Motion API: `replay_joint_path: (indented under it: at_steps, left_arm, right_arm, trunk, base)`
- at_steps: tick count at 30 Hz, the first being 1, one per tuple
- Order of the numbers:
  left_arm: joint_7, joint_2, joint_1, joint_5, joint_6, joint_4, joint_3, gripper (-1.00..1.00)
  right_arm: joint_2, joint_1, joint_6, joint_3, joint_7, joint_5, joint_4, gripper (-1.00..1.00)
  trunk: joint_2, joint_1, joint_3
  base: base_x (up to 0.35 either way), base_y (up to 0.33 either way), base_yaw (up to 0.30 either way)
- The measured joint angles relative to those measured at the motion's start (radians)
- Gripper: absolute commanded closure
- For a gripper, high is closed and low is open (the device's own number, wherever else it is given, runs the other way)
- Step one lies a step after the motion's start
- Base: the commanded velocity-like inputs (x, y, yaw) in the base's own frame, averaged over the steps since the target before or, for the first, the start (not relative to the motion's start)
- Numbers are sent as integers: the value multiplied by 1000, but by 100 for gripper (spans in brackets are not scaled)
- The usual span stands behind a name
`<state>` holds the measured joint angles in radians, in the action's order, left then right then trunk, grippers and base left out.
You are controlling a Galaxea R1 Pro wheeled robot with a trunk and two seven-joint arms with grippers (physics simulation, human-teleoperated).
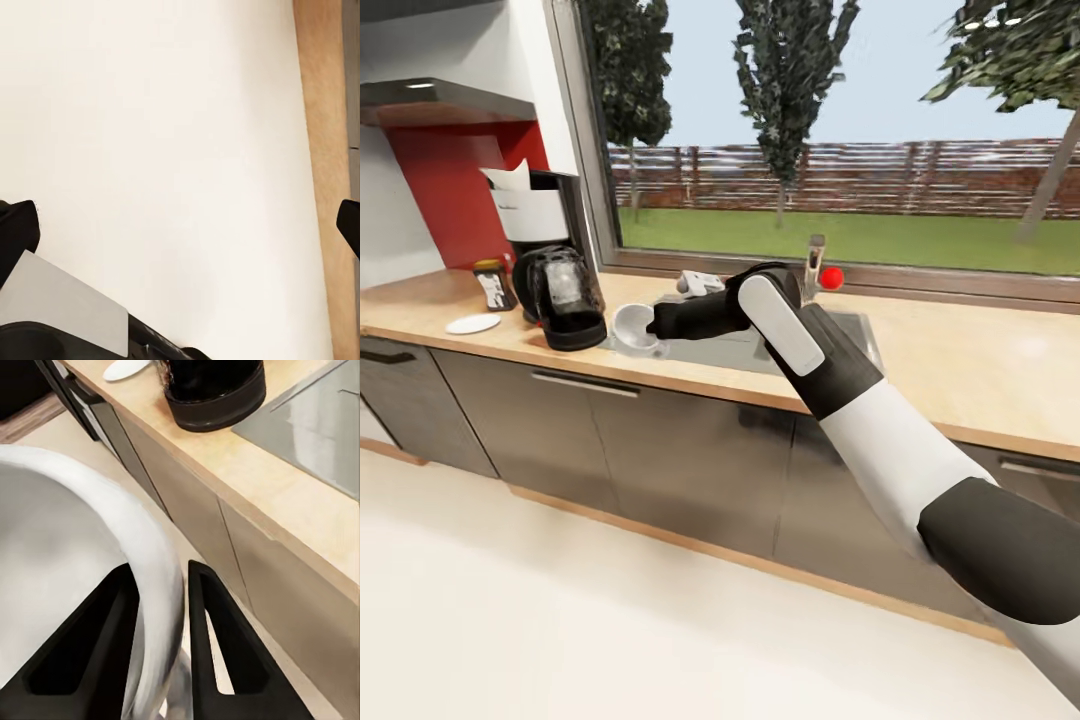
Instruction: Set up a coffee station on the kitchen countertop: keep the coffee maker on the countertop, move the bottle of coffee from the kitchen shelf to the counter next to the coffee maker, place a paper coffee filter on top of the coffee maker, put the saucer next to the coffee maker with the coffee cup on the saucer, and place the electric kettle next to the coffee maker.
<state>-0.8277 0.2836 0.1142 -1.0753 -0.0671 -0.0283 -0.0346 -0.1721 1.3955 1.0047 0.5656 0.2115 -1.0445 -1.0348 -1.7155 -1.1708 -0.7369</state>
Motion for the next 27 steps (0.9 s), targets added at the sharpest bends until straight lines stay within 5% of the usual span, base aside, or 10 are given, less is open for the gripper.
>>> replay_joint_path:
  at_steps: [27]
  left_arm:
    - [0,0,0,0,-1,0,0,-100]
  right_arm:
    - [0,0,0,1,0,-21,-1,100]
  trunk:
    - [0,0,0]
  base:
    - [0,0,272]
